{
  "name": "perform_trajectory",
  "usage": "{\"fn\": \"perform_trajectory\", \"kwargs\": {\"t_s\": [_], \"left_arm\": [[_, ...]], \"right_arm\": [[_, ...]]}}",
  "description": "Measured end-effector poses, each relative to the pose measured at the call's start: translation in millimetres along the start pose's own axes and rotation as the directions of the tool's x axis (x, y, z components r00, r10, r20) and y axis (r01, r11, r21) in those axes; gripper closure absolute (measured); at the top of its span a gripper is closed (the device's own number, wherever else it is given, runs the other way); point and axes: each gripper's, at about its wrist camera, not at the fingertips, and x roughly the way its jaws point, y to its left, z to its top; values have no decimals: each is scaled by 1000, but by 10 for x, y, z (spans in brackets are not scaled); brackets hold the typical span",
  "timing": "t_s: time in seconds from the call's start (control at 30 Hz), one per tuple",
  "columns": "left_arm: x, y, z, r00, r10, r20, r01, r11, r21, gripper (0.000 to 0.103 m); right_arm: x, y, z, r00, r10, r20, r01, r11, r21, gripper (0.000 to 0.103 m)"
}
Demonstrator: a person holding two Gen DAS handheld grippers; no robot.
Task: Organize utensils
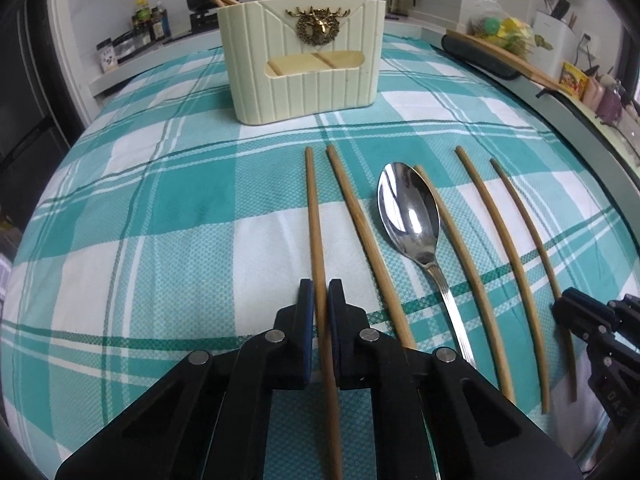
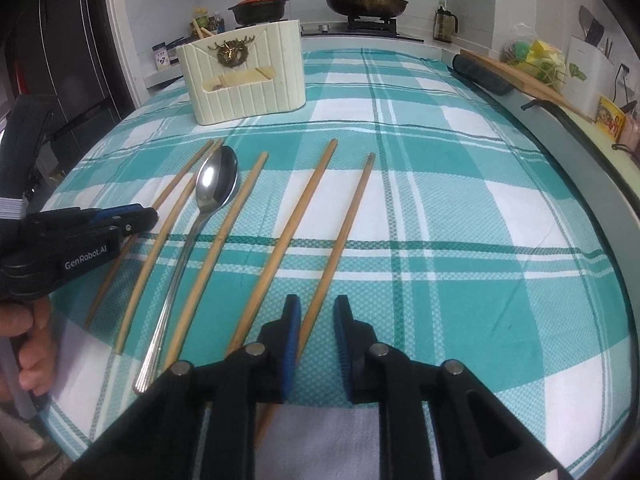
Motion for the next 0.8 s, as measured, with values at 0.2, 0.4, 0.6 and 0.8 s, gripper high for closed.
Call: {"fn": "perform_trajectory", "kwargs": {"t_s": [0.2,0.4,0.6,0.8], "left_arm": [[-117,261,-145,999,45,-12,-46,994,-101,98],[-362,614,-450,998,47,-33,-52,985,-167,98],[-441,729,-551,999,47,-21,-50,982,-181,46],[-343,728,-514,996,77,-40,-82,988,-129,27]], "right_arm": [[-48,-111,-44,999,-48,8,48,999,18,96],[-158,-279,-158,995,-98,-2,98,994,42,96],[-221,-332,-233,994,-108,9,108,993,51,95],[-199,-301,-213,997,-79,19,78,996,42,65]]}}
